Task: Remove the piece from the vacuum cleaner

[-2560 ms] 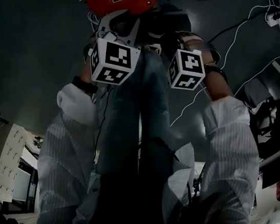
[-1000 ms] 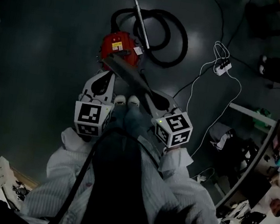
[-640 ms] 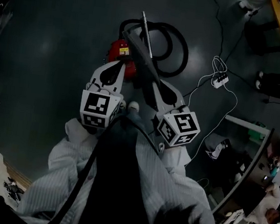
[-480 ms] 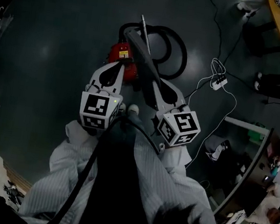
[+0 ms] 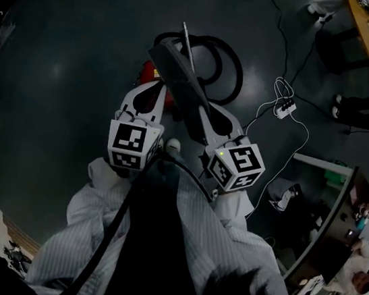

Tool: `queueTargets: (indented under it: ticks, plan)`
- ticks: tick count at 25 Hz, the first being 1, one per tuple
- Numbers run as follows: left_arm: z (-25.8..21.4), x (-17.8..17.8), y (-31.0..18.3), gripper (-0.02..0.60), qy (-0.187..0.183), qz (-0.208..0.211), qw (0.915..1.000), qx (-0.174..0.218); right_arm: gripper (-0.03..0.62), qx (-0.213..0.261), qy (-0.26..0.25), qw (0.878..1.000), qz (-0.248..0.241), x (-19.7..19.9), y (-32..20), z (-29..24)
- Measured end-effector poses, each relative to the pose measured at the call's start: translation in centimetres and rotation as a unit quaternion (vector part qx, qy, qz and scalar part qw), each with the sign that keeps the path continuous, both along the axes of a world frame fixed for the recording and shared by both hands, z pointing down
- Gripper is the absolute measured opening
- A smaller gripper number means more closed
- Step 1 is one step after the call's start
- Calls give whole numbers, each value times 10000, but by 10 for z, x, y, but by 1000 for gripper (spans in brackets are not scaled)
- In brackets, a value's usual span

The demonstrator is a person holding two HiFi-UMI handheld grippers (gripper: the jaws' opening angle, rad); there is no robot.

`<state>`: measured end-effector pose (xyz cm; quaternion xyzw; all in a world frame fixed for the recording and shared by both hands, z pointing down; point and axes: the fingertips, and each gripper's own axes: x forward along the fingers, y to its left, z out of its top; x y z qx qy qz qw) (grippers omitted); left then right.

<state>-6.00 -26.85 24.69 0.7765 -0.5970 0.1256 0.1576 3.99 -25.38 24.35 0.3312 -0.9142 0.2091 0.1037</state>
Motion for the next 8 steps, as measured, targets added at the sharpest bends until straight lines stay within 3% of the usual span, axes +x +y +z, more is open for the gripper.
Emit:
queueTargets:
  ticks: [8]
  plan:
    - [0, 0, 0, 3, 44, 14, 9997, 231, 26, 22, 23, 10000, -53, -5, 1, -2]
